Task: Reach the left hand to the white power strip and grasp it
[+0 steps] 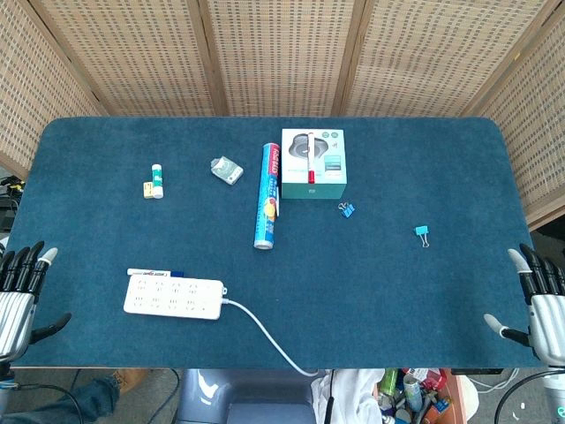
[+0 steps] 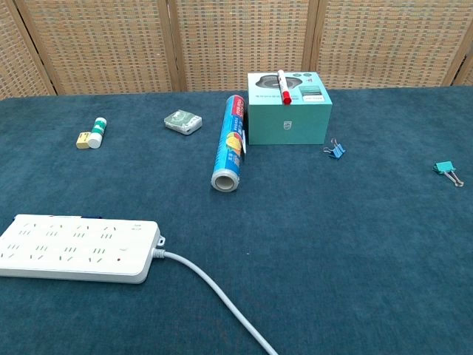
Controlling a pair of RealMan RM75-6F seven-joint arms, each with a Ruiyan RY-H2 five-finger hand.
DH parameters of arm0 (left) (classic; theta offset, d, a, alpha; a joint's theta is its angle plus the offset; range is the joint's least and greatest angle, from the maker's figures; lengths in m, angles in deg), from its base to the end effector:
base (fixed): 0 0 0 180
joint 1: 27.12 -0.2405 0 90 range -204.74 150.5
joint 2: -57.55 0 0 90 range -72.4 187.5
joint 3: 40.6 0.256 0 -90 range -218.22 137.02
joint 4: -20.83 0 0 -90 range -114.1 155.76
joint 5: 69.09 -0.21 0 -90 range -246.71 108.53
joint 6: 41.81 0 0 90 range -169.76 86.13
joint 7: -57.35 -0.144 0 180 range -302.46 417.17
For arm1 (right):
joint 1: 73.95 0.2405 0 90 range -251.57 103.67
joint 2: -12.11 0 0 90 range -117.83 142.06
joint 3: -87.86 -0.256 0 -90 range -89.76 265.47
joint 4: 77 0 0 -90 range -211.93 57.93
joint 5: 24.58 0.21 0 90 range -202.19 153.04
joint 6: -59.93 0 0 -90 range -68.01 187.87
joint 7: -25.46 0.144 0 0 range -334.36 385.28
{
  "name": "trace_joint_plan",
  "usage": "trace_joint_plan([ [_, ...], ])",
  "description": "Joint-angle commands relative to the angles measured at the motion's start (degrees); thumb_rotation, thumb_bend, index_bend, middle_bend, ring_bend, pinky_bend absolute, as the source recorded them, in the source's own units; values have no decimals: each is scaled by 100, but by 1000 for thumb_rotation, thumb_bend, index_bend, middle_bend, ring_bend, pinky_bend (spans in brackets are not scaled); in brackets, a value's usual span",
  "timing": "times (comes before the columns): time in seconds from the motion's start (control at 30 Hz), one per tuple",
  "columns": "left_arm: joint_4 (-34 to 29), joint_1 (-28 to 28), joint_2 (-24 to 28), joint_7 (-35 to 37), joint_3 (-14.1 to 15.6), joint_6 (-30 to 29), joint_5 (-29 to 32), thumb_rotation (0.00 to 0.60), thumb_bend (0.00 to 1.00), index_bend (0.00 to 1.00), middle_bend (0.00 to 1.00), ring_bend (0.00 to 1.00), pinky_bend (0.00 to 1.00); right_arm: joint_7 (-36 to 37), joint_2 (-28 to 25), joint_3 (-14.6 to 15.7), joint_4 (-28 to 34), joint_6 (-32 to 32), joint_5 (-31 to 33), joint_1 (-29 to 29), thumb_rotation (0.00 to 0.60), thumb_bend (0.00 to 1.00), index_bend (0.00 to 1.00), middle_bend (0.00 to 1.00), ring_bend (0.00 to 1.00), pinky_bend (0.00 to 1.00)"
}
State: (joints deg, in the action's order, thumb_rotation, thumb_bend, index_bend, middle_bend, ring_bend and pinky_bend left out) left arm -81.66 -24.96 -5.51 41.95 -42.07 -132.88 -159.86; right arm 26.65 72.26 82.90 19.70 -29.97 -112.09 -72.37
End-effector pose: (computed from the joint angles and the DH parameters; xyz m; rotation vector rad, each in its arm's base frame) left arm -0.2706 0.1594 0.1586 -1.4117 -0.7550 -0.8804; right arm -0.2993 -0.1698 0.1885 1.3051 -0.8545 0.9779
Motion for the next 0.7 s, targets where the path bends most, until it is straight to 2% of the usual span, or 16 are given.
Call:
trace_joint_plan([
  [0.03, -2, 0, 7, 0, -3, 11, 15, 600, 0, 0, 0, 0, 0, -4, 2, -2, 0, 5, 5, 2, 600, 0, 0, 0, 0, 0],
  [0.17, -17, 5, 29, -5, 11, 57, 34, 600, 0, 0, 1, 0, 0, -22, 10, 4, -4, 15, 7, 4, 600, 0, 0, 0, 0, 0],
  [0.2, -33, 7, 46, -29, 20, 86, 52, 600, 0, 0, 54, 18, 2, -25, 12, 7, -2, 16, 6, 3, 600, 0, 0, 0, 0, 0],
  [0.27, -65, 14, 51, -52, 14, 108, 74, 600, 0, 0, 433, 299, 234, -23, 12, 12, 3, 15, 1, 1, 600, 0, 0, 0, 0, 0],
  [0.3, -70, 21, 27, -30, -4, 94, 65, 600, 6, 0, 713, 535, 476, -21, 11, 13, 6, 11, -5, 0, 600, 0, 0, 0, 0, 0],
  [0.33, -98, 101, -111, 232, 7, 167, -57, 600, 64, 0, 904, 750, 737, -8, 6, 4, 20, -10, -11, -3, 600, 0, 0, 0, 0, 0],
  [0.37, 54, 191, -302, 433, 9, 229, -196, 600, 209, 0, 969, 856, 890, 7, -1, -5, 34, -23, -4, -6, 600, 0, 0, 0, 0, 0],
  [0.4, 261, 254, -491, 462, 54, 312, -308, 600, 364, 0, 992, 904, 946, 19, -8, -12, 36, -20, 16, -9, 600, 0, 0, 0, 0, 0],
  [0.43, 353, 313, -610, 487, 121, 453, -366, 600, 626, 0, 1000, 947, 989, 35, -14, -17, 33, -11, 35, -9, 600, 0, 0, 0, 0, 0],
  [0.47, 381, 358, -671, 531, 181, 584, -387, 600, 845, 0, 1000, 968, 1000, 47, -17, -19, 31, -6, 45, -8, 600, 0, 0, 0, 0, 0],
  [0.5, 374, 445, -735, 645, 291, 853, -396, 600, 937, 0, 1000, 975, 1000, 62, -21, -24, 31, 0, 58, -7, 600, 0, 0, 0, 0, 0],
  [0.53, 357, 563, -818, 739, 388, 1187, -363, 600, 992, 0, 1000, 980, 1000, 77, -28, -27, 27, 10, 67, -4, 600, 0, 0, 0, 0, 0],
  [0.67, 354, 791, -1108, 430, 442, 1784, -188, 600, 1000, 32, 1000, 986, 1000, 121, -41, -27, 20, 24, 72, -1, 600, 0, 0, 0, 0, 0],
  [0.7, 274, 951, -1312, 297, 472, 2163, -106, 600, 1000, 59, 1000, 986, 1000, 145, -46, -31, 15, 28, 80, -1, 600, 0, 0, 0, 0, 0],
])
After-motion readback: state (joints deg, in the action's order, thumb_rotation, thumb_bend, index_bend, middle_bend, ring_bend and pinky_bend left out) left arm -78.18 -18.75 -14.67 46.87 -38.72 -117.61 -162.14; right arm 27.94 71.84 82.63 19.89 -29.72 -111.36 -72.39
